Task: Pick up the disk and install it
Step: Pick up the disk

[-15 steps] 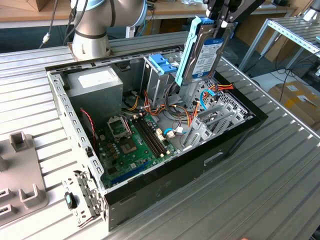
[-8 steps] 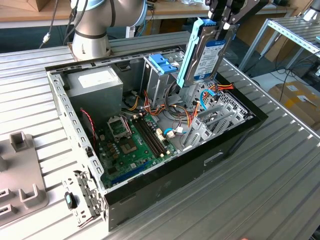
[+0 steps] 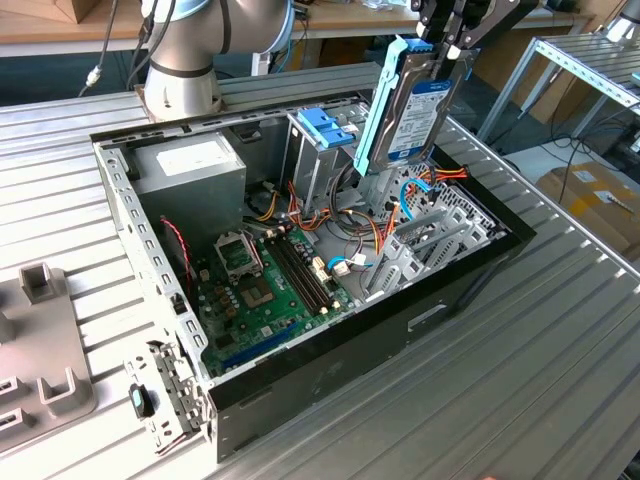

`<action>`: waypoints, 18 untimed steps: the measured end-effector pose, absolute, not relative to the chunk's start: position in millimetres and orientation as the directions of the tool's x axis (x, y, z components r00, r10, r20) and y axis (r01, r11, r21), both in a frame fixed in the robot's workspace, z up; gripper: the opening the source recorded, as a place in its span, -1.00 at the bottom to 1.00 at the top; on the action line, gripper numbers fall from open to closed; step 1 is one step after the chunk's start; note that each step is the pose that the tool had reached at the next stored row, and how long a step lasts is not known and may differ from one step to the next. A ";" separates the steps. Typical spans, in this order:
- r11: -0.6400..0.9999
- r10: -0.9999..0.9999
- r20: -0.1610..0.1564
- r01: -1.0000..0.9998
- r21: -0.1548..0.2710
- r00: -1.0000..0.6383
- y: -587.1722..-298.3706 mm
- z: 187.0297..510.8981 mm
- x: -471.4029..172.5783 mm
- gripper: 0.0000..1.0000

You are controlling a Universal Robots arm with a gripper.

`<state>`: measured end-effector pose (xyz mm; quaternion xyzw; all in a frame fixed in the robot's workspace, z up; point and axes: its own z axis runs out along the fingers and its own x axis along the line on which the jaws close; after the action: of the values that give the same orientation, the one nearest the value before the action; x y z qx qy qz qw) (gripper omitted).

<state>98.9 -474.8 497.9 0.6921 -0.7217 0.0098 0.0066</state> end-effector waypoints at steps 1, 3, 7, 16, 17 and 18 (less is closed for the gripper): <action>0.042 -0.999 0.023 -0.999 -0.005 -0.042 -474.8 497.8 98.8 -0.30; 0.042 -0.999 0.023 -0.999 -0.005 -0.042 -474.8 497.8 98.8 -0.30; 0.042 -0.999 0.023 -0.999 -0.005 -0.042 -476.3 497.9 98.8 -0.30; 0.042 -0.999 0.023 -0.999 -0.005 -0.042 -484.5 497.8 98.8 -0.30; 0.042 -0.999 0.023 -0.999 -0.005 -0.042 -485.4 497.9 98.8 -0.30; 0.042 -0.999 0.023 -0.999 -0.005 -0.042 -486.4 497.8 98.8 -0.30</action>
<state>98.8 -486.4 497.8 0.6921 -0.7217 0.0098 0.0066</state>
